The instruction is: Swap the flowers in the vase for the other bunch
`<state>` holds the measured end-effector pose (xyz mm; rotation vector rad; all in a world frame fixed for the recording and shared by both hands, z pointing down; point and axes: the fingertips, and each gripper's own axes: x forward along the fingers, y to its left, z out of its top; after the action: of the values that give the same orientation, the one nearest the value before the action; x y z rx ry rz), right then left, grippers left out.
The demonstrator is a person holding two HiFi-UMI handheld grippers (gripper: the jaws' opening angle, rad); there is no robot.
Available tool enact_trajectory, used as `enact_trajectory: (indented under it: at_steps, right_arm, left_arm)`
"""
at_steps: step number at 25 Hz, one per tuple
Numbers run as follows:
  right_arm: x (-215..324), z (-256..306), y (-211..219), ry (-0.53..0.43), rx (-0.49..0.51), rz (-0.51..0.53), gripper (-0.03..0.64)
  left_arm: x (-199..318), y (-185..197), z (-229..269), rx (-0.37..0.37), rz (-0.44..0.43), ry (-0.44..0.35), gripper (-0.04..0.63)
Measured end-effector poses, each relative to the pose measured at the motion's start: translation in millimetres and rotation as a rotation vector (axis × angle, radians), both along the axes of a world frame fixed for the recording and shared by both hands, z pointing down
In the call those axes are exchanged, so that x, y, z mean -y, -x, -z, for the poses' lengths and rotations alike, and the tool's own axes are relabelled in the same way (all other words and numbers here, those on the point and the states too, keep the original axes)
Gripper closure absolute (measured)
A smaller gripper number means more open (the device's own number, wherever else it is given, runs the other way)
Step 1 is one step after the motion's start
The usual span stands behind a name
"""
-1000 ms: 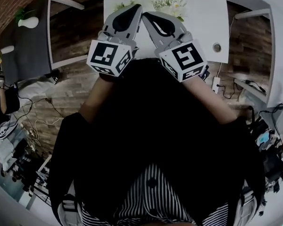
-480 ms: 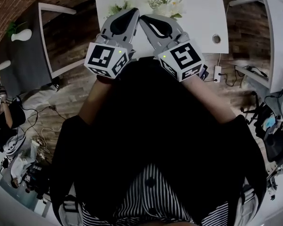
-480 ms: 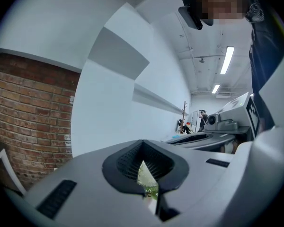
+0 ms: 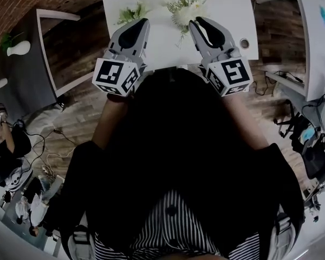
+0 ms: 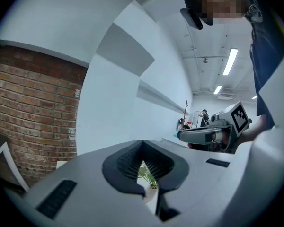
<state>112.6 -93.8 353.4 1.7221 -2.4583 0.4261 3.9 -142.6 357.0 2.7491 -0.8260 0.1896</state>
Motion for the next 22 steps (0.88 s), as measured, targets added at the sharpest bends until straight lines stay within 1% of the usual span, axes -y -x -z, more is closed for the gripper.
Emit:
enact_trajectory:
  at_steps: [3, 5, 6, 8, 9, 10, 13, 18, 22]
  right_arm:
    - [-8, -16, -34, 0.046, 0.054, -0.087, 0.520]
    - [-10, -33, -51, 0.090, 0.078, -0.119, 0.482]
    - [-11, -43, -57, 0.113, 0.087, -0.125, 0.450]
    - [-11, -63, -67, 0.154, 0.102, -0.129, 0.361]
    - [-11, -72, -70, 0.173, 0.098, -0.127, 0.335]
    - [-10, -80, -72, 0.193, 0.089, -0.122, 0.322]
    - [-6, -95, -67, 0.236, 0.066, -0.098, 0.307]
    - [6, -108, -53, 0.257, 0.048, -0.042, 0.276]
    - [25, -131, -47, 0.289, 0.034, -0.024, 0.270]
  left_arm:
    - [10, 7, -3, -0.006, 0.027, 0.013, 0.591]
    - [14, 8, -5, -0.002, 0.019, 0.017, 0.591]
    - [14, 9, -7, 0.001, 0.012, 0.017, 0.591]
    - [16, 11, -10, 0.007, 0.006, 0.022, 0.591]
    - [17, 13, -12, 0.009, 0.011, 0.026, 0.591]
    - [19, 14, -14, 0.009, 0.019, 0.033, 0.591]
    - [23, 17, -17, 0.010, 0.031, 0.051, 0.591]
    - [22, 5, -19, 0.016, 0.016, 0.054, 0.591]
    - [24, 6, -21, 0.023, 0.019, 0.055, 0.591]
